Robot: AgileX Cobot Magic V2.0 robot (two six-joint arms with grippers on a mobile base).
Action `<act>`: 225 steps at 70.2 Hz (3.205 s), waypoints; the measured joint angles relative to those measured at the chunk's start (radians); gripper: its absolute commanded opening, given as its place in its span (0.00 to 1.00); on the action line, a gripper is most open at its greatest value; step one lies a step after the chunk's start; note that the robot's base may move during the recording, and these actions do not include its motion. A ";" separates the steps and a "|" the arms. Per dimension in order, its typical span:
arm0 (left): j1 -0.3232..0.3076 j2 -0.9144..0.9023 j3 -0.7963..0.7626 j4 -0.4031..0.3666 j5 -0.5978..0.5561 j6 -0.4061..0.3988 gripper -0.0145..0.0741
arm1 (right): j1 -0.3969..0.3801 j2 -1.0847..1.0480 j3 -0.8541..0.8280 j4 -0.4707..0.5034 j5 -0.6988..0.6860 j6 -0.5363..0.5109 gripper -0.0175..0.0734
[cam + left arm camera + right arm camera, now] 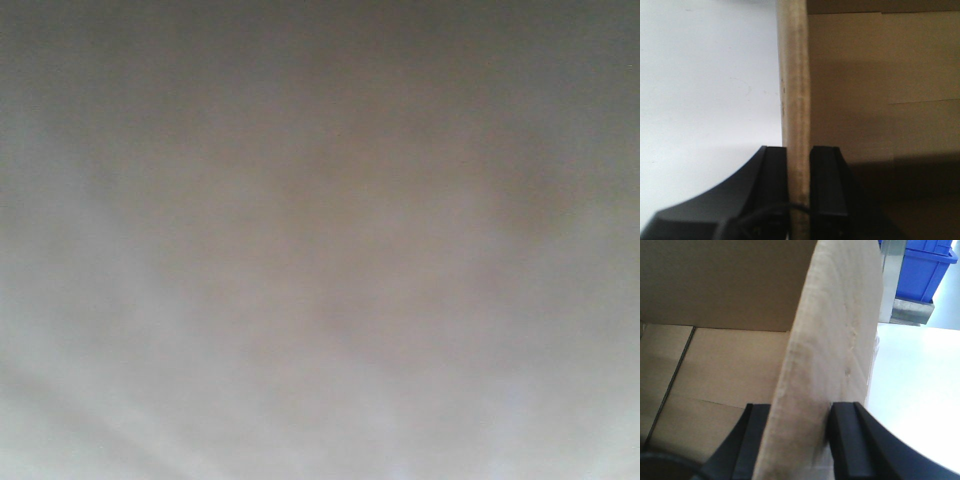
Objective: Grab box from left shelf to table start
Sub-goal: 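Lower the box with both grippers onto the white table, then open both grippers and release the box walls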
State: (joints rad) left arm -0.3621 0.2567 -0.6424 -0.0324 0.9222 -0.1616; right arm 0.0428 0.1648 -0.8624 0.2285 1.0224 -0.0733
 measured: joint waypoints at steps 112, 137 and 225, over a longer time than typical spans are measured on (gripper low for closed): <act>0.000 0.623 -0.448 0.170 0.100 -0.107 0.06 | 0.002 0.647 -0.151 -0.040 -0.120 -0.004 0.25; 0.042 0.894 -0.448 0.175 0.012 -0.166 0.06 | 0.002 0.937 -0.151 -0.065 -0.154 -0.030 0.25; 0.093 0.740 -0.462 0.140 -0.040 -0.116 0.61 | 0.002 0.835 -0.291 -0.067 -0.057 -0.016 0.80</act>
State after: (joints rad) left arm -0.2689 0.9964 -1.1048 0.1073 0.8820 -0.2774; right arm 0.0447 0.9996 -1.1538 0.1613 0.9658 -0.0891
